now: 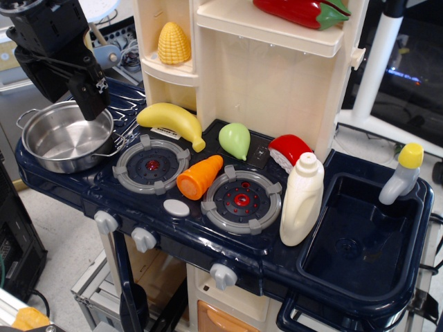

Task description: Put detergent in sink

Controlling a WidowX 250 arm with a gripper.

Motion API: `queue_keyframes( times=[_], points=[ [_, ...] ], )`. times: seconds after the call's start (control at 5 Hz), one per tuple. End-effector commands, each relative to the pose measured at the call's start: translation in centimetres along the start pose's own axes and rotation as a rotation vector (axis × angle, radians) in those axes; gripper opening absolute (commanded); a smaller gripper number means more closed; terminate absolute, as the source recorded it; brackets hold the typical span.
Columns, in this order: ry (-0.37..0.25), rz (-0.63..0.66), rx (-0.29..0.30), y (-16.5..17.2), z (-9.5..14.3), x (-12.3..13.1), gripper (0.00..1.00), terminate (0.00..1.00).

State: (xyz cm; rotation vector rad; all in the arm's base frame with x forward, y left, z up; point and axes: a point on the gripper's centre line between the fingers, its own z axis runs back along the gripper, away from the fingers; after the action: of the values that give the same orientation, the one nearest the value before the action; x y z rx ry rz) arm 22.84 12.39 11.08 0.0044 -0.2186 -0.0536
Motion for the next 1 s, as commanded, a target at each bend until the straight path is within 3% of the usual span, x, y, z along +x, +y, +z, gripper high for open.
queue_keyframes(
  times=[0.0,0.2,0.4,0.6,0.8],
  points=[
    [0.0,0.0,0.0,0.0,0.0,0.0,1.0,0.0],
    [-0.001,-0.006,-0.025,-3.3,1.3,0.9,1.0,0.0],
    [0.037,-0.017,-0.018,-8.3,4.3,1.7,1.0,0.0],
    [0.051,-0.033,-0.061,-13.2,5.9,2.7,1.0,0.0],
    [0.018,-0.071,-0.045,-18.2,6.0,4.3,1.0,0.0]
  ],
)
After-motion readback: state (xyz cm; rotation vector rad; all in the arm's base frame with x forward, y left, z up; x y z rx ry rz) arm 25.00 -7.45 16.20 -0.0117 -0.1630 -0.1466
